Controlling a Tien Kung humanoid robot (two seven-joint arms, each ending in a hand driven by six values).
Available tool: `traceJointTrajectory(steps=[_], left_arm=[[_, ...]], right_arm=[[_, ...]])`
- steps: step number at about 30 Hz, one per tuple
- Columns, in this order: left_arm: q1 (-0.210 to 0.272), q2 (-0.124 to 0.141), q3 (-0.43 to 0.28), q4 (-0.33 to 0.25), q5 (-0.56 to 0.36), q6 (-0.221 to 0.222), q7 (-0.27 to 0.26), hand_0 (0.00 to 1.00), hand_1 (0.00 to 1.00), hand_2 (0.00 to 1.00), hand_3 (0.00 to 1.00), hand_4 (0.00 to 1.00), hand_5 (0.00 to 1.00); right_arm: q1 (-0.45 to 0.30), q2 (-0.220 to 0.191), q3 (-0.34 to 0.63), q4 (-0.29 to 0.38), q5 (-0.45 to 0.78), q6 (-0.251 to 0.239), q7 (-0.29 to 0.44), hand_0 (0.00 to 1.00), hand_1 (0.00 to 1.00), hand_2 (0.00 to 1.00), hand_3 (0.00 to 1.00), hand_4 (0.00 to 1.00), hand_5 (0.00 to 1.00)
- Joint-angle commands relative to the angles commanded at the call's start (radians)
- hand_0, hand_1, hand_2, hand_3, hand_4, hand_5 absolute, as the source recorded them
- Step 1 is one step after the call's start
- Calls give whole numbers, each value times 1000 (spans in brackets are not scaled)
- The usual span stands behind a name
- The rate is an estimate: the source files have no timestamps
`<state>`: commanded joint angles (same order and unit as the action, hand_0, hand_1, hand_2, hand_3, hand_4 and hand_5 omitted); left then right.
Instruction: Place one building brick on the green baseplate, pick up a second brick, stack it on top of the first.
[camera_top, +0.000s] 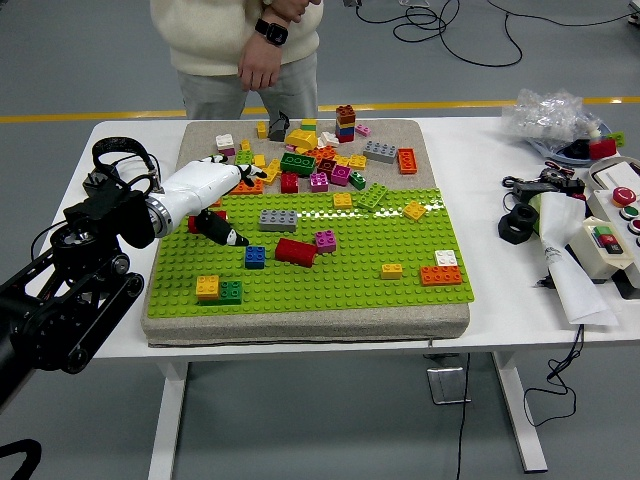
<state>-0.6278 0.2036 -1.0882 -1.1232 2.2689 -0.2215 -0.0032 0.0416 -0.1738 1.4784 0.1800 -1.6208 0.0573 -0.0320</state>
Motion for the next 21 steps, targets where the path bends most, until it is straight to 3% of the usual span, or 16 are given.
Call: traceJointTrajectory(steps=[4, 5, 9, 10, 21], left_arm=[[-3, -5, 1, 21, 0, 15, -1, 903, 755, 678, 795, 953, 53], [-4, -6, 1, 25, 0, 16, 0, 881, 740, 615, 766, 863, 2], [-6, -9, 2, 31, 0, 20, 0, 881, 740, 615, 766, 863, 2], [-6, -9, 3, 31, 0, 20, 0, 873, 737, 599, 731, 815, 2], [-4, -7, 6, 34, -16, 16, -3, 869, 732, 590, 687, 800, 2]], right_arm=[[1, -1, 0, 0, -1, 0, 0, 765, 700, 737, 745, 998, 625], [2, -1, 0, 0, -1, 0, 0, 765, 701, 737, 745, 998, 624], [2, 0, 0, 0, -2, 1, 0, 765, 701, 737, 745, 998, 624], [2, 0, 0, 0, -2, 1, 0, 765, 701, 737, 745, 998, 624], [0, -1, 2, 0, -8, 2, 0, 765, 703, 737, 745, 998, 624]])
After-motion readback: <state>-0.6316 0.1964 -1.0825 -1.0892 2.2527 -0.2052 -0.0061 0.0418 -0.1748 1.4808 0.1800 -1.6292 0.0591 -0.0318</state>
